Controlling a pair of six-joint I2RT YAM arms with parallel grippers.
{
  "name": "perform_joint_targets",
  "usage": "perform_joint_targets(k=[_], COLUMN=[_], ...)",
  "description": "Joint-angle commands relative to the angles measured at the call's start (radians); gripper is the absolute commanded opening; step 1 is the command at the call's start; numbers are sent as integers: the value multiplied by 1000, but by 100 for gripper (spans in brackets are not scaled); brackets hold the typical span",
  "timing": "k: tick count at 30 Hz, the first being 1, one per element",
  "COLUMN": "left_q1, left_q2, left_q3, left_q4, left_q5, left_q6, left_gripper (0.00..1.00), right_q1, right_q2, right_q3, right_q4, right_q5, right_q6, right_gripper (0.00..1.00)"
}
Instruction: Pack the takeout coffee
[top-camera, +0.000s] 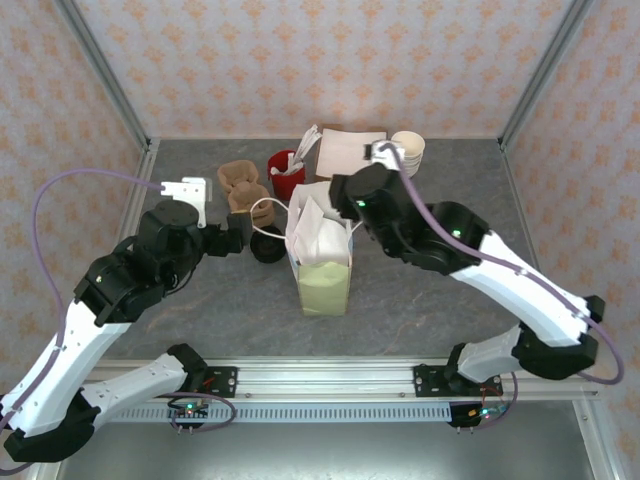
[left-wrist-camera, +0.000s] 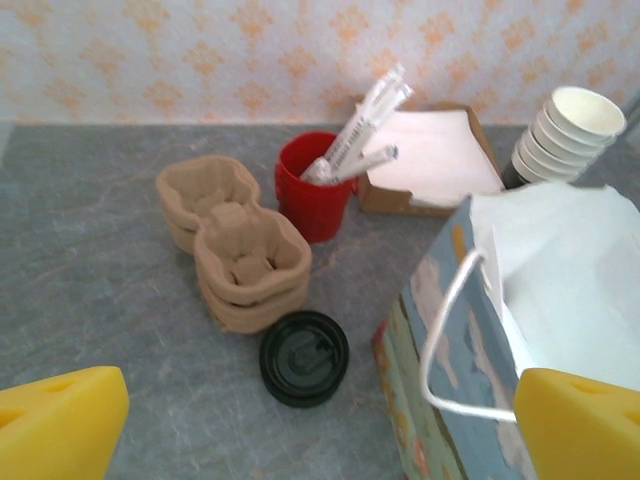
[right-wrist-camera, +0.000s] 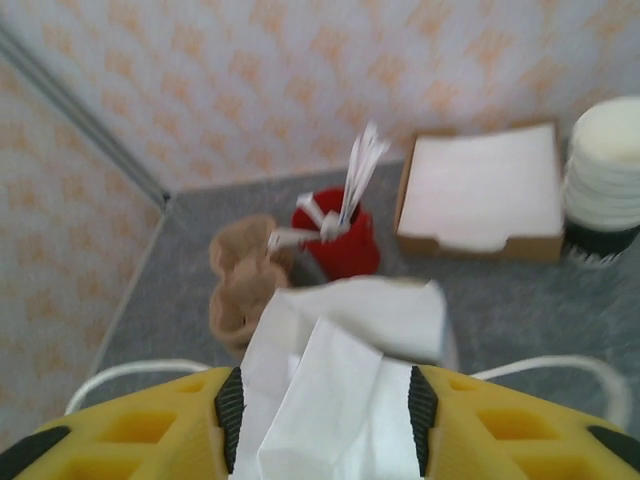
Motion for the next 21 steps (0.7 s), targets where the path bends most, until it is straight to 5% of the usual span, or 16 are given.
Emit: perform_joint_targets(k=[1,8,12,21], left_q1=[17,82,195,445], left_q2=[-13,-56,-76,-36], left_q3=[-23,-170,-327,-665], left_q4=[104,339,532,834], left_q5=[-154,-366,-354,-319], left_q6=[54,187,259,177], left_gripper=[100,100,100,100], right_q1=[-65,-316,-491,-725], right_q2=[-98,-286,-370,-354], right_q3=[-55,-302,-510,-938], right_q4=[29,133,283,671], right_q5=[149,139,21,-32], right_q6=[-105,-167,-223,-323], right_gripper=[53,72,79,100])
